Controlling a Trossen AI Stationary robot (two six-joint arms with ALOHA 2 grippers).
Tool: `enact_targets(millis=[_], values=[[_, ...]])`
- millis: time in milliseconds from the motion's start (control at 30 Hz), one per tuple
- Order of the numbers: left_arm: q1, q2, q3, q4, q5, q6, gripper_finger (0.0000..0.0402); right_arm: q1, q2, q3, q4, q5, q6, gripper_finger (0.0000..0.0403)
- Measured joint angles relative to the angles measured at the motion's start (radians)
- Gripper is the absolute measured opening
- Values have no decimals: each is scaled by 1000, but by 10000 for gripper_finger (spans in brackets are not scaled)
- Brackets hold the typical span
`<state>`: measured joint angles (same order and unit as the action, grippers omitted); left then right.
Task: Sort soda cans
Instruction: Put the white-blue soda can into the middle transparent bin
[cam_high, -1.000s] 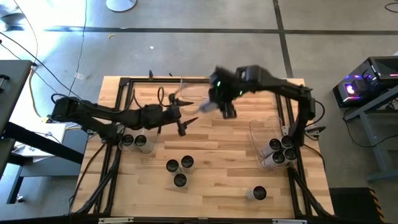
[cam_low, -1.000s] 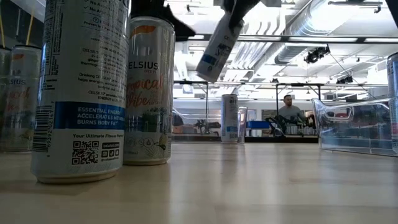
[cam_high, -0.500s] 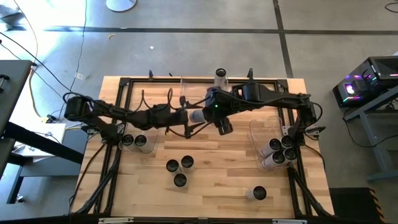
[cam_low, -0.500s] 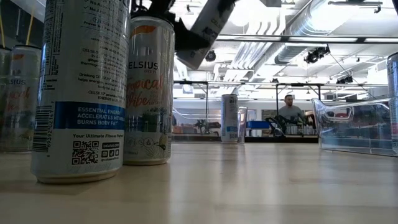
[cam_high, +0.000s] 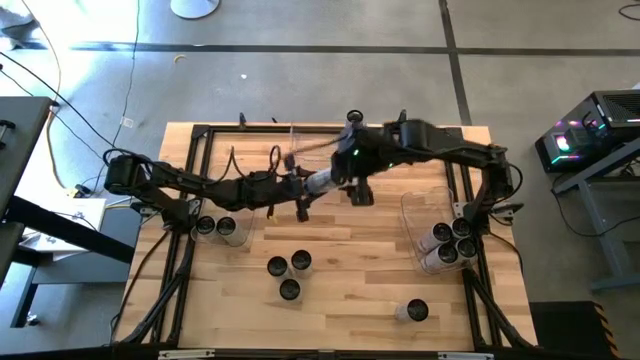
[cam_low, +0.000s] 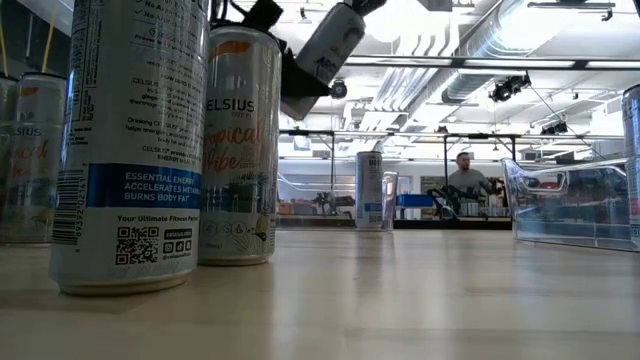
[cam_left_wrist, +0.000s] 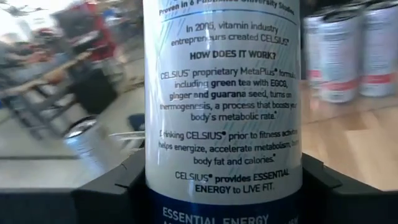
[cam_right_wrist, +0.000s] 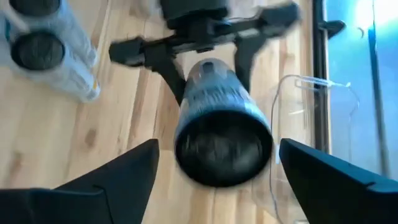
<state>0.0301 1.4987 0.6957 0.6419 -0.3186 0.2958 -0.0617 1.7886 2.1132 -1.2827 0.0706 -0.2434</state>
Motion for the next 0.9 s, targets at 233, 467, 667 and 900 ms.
enact_targets(millis=[233,467,667,900], values=[[-31,-1,-80,202,-177,-22,233,-31,-79,-81,101,31,150,335],[-32,-2,-156,353,-283,-67,233,9,-290,-644,735,70,254,336],[-33,-2,-179,410,-275,-82,233,7,-370,-1063,1432,95,364,337],[-33,-2,-178,419,-252,-82,233,-13,-345,-1216,1855,76,393,337]])
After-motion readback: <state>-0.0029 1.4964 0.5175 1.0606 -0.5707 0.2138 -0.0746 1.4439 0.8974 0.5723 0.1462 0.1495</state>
